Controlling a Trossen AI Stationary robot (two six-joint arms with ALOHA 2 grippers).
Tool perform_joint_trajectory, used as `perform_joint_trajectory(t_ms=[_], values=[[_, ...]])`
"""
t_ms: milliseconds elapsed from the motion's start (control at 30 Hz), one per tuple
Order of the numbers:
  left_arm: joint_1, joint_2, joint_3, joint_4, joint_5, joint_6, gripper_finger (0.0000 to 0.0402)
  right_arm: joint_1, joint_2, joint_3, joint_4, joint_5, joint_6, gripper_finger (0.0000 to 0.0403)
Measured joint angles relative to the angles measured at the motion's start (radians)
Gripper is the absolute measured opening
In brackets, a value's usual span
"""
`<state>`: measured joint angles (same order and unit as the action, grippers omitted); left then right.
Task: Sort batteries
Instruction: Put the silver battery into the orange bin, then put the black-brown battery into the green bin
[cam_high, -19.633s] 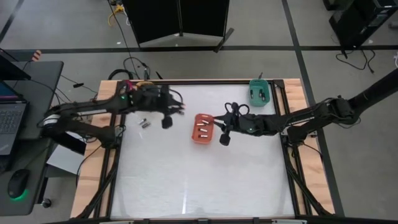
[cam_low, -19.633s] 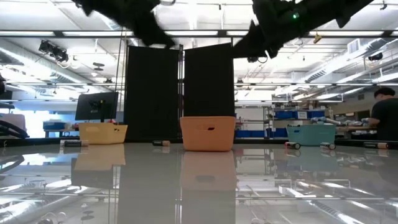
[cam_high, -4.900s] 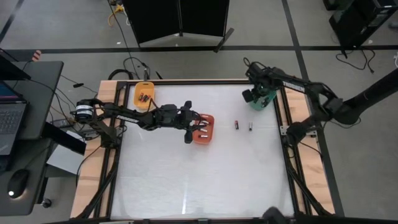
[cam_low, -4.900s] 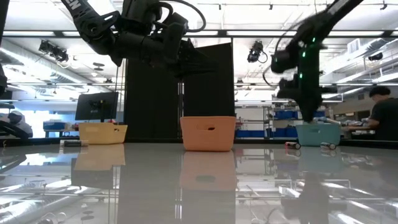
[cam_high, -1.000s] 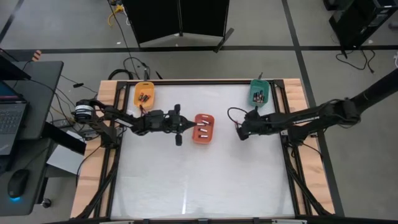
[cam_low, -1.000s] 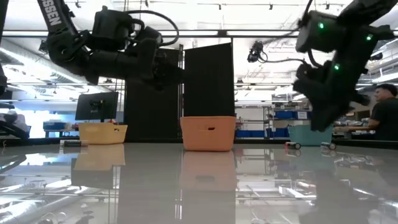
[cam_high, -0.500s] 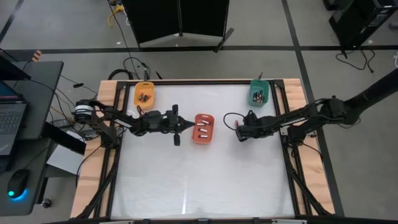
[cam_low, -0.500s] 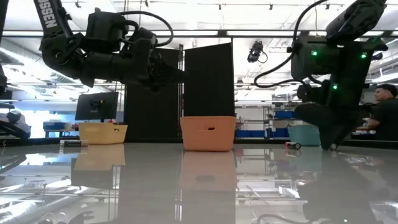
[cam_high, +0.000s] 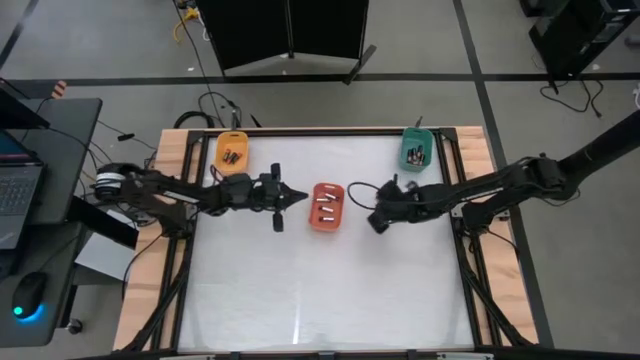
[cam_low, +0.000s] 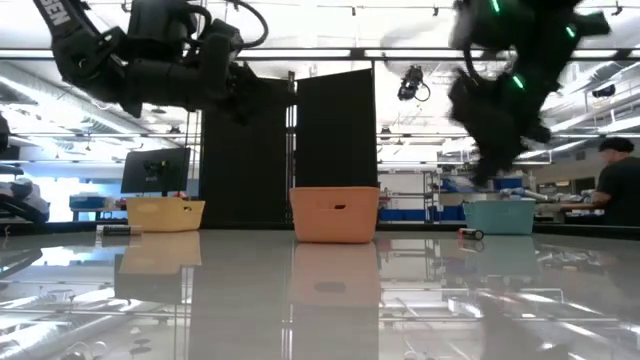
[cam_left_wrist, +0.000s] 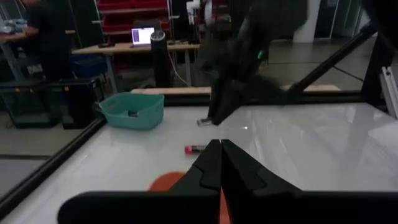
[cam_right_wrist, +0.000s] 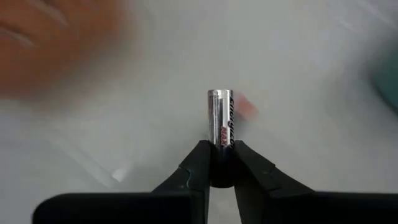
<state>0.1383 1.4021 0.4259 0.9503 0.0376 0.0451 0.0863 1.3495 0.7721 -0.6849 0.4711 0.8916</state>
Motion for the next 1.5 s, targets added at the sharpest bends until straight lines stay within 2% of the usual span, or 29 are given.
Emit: perform_joint_trajectory(t_ms=[100,233,567,667,800,967,1233,1500], values=[[0.0,-0.067,0.0,-0.091,0.0,0.008,0.001,0.011,0.023,0.06,0.154,-0.005,-0.174,0.0054],[0.0,-0.176,0.0,-0.251,0.0,0.007,0.001,0.001,0.11,0.147,0.326,-0.068,-0.387,0.0054],[0.0,-0.384,0.0,-0.661,-0.02,-0.062,0.001,-0.094,0.423,0.412,0.314,-0.209,-0.662,0.0054],[0.0,-0.41,0.0,-0.769,-0.04,-0.094,0.001,-0.126,0.476,0.464,0.27,-0.216,-0.699,0.0054],[0.0,-0.432,0.0,-0.896,-0.074,-0.139,0.001,-0.166,0.519,0.479,0.254,-0.28,-0.719,0.0054],[0.0,-0.449,0.0,-0.98,-0.082,-0.178,0.001,-0.189,0.542,0.482,0.245,-0.312,-0.734,0.0056],[0.0,-0.449,0.056,-1.206,-0.107,-0.236,0.001,-0.195,0.547,0.482,0.231,-0.331,-0.742,0.0099],[0.001,-0.449,0.071,-1.363,-0.12,-0.291,0.001,-0.175,0.49,0.482,0.224,-0.331,-0.779,0.0117]])
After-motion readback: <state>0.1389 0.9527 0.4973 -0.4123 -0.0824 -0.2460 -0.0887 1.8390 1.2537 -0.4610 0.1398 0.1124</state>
